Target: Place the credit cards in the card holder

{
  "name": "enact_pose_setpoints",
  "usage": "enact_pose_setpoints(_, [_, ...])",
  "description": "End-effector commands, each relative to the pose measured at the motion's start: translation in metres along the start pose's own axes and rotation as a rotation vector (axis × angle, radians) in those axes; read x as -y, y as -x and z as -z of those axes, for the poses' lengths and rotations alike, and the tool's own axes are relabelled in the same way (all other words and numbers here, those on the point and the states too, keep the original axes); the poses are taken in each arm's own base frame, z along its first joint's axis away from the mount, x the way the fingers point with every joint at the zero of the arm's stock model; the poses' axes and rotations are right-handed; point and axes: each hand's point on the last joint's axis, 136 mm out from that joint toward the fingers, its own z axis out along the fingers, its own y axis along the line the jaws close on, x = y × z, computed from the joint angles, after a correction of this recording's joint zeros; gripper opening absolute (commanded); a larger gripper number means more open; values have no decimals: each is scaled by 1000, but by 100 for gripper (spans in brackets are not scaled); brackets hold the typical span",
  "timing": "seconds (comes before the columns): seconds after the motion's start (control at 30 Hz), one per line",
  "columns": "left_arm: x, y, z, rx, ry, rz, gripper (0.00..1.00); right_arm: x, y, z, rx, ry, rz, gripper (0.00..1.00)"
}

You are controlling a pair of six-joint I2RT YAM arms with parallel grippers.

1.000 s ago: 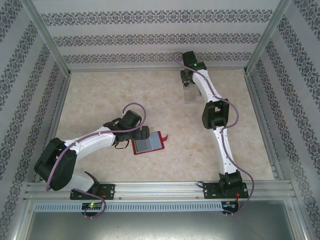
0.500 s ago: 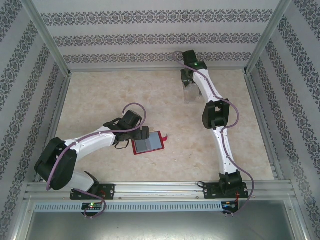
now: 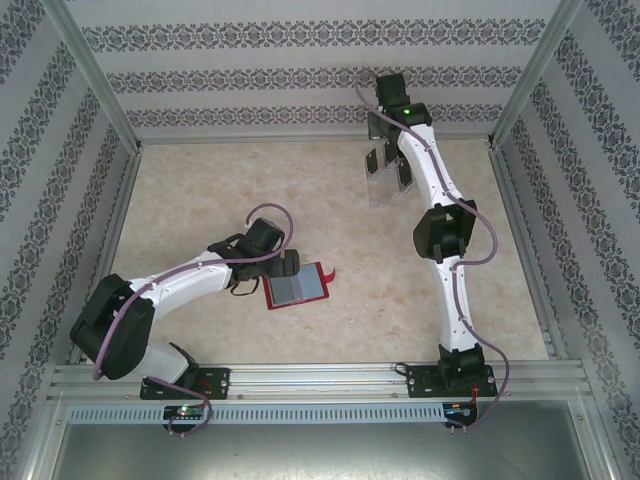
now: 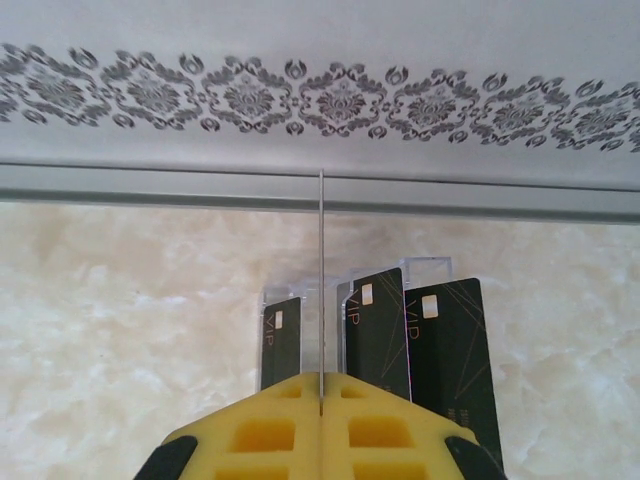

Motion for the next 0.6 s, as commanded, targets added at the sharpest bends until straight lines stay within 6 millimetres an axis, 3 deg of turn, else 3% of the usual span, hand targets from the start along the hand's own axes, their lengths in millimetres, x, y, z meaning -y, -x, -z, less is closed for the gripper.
enact_pose_setpoints(0.0, [-7, 11, 13, 31, 33, -17, 100, -25, 16, 43, 43, 87, -14, 0])
enact_pose_setpoints(0.27, [-18, 10, 29, 18, 82, -62, 100, -74, 2, 123, 59, 325, -69, 0])
enact_pose_setpoints(0.43, [-27, -2, 36, -16, 106, -82, 100, -91, -34, 166, 41, 508, -157, 0])
enact_pose_setpoints(0.57, [-33, -16, 38, -61, 114, -91, 100, -99, -78, 191, 7, 664, -263, 0])
